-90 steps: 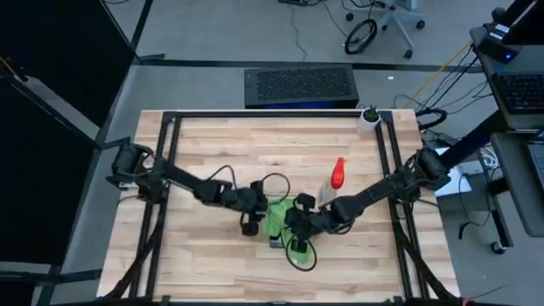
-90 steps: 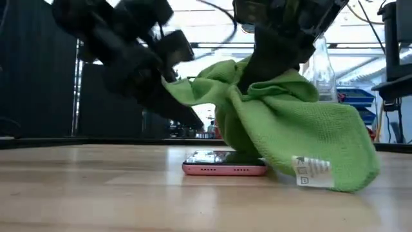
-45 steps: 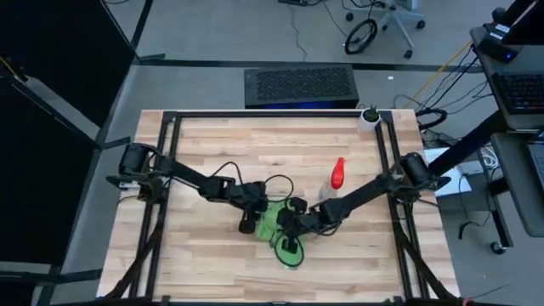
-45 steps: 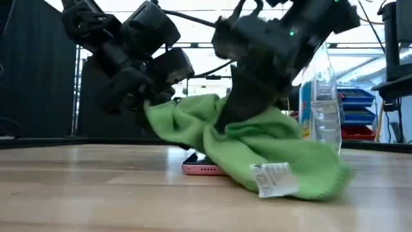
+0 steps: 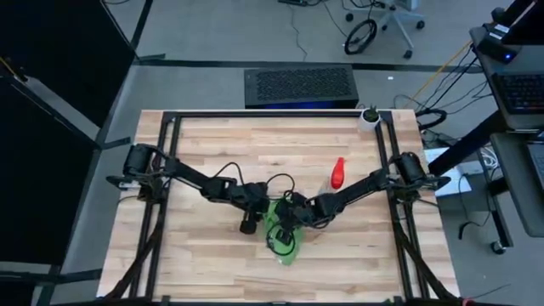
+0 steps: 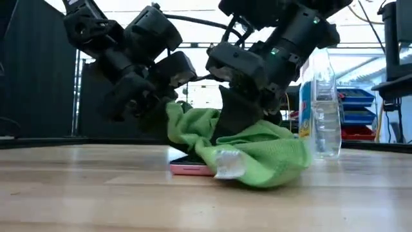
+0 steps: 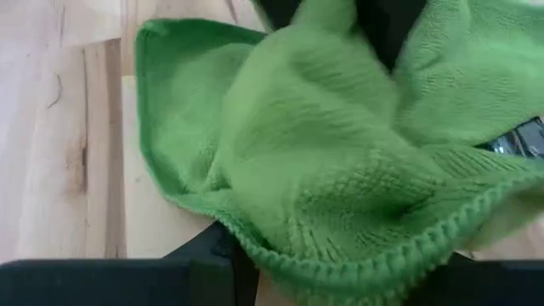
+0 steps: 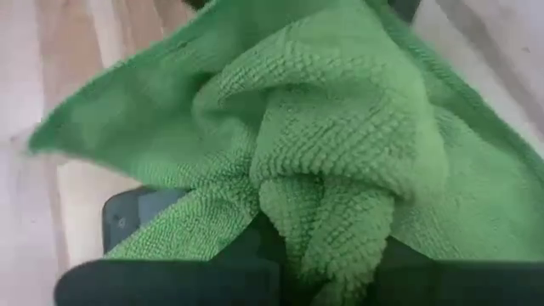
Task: Apply microfiber cloth
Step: Wipe the front of the cellphone with the green microfiber cloth
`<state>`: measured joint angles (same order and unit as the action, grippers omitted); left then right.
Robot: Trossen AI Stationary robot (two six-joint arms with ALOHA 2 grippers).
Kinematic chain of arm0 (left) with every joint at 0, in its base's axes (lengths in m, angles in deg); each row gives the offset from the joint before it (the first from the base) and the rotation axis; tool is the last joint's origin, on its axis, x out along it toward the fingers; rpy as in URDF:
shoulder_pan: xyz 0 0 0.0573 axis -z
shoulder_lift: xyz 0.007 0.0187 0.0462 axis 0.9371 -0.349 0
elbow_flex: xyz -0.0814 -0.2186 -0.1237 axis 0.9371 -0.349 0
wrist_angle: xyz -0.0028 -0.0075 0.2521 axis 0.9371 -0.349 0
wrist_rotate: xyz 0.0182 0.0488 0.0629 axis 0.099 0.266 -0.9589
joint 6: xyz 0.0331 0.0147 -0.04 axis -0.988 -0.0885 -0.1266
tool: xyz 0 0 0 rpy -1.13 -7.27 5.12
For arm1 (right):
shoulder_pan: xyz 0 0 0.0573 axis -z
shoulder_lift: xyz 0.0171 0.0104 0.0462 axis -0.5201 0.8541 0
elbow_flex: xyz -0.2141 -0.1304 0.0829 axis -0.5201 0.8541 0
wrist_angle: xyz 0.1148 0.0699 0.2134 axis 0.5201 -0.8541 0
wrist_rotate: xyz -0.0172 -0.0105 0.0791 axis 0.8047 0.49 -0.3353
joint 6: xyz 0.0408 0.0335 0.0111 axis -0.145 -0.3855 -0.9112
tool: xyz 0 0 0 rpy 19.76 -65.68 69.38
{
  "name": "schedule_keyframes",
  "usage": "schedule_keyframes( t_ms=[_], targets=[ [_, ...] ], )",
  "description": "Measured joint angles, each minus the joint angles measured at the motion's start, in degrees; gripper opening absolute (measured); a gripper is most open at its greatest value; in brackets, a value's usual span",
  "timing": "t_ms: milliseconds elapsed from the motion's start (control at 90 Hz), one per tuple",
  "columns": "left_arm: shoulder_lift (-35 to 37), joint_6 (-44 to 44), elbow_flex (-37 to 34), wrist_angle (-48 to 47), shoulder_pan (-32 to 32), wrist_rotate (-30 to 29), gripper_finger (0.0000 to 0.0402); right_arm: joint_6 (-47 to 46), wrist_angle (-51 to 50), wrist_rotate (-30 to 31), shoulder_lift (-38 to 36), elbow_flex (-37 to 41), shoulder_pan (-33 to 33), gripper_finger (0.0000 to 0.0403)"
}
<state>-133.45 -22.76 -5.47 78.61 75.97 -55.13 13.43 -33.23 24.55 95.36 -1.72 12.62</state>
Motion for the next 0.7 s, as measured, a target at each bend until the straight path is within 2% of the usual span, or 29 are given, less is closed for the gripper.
schedule_keyframes(
  t_ms=[89,422,700],
  targets=[
    [-0.19,0.03,-0.15,-1.04,0.09,0.02,0.0120,-0.43,-0.33,-2.21,-0.51,-0.02,-0.97,0.0024],
    [-0.10,0.03,-0.15,-0.98,-0.04,-0.48,0.0120,0.85,1.50,-1.47,-0.73,0.15,-0.49,0.0024],
    [6.34,0.39,-0.31,-1.67,0.92,-0.98,0.0121,5.25,-1.29,0.70,-4.58,0.68,-0.38,0.0024]
  ],
)
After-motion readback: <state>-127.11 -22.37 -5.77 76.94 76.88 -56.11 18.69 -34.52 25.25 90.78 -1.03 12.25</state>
